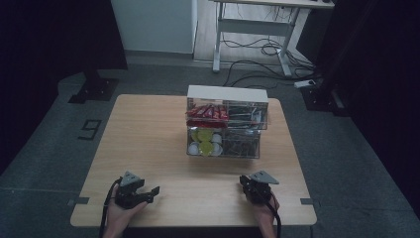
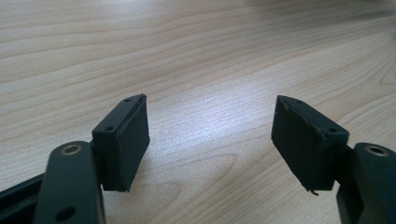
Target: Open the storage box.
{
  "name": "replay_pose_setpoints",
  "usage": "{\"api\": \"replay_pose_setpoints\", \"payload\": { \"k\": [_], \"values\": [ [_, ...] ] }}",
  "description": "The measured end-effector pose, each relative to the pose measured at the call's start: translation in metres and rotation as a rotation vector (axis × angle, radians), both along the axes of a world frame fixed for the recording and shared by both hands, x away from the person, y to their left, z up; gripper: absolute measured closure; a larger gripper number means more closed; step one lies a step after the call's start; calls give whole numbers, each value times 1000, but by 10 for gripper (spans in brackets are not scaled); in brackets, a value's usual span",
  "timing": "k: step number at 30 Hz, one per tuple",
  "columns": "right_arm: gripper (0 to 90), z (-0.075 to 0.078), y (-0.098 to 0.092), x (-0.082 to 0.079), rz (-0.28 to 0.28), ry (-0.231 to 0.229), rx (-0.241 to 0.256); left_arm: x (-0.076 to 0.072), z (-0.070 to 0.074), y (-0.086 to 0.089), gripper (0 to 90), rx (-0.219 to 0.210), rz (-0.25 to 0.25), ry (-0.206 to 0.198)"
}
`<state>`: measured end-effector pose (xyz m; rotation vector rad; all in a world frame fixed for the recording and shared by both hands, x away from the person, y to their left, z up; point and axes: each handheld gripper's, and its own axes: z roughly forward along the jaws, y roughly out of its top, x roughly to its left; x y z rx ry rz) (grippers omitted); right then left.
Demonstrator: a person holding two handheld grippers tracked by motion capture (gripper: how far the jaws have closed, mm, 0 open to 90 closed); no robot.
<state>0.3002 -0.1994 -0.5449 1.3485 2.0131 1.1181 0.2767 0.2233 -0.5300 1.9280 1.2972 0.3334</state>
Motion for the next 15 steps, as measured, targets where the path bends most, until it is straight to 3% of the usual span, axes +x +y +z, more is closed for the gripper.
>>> {"api": "replay_pose_setpoints", "payload": {
  "k": [8, 9, 15],
  "values": [
    [855, 3, -1, -1, -13, -20, 24, 2, -6, -6, 275, 28, -18, 26],
    [854, 2, -2, -1, -15, -20, 27, 3, -9, -9, 272, 40, -29, 48],
    [854, 1, -2, 1, -17, -17, 38, 2, -10, -15, 265, 48, -55, 50]
  ]
}}
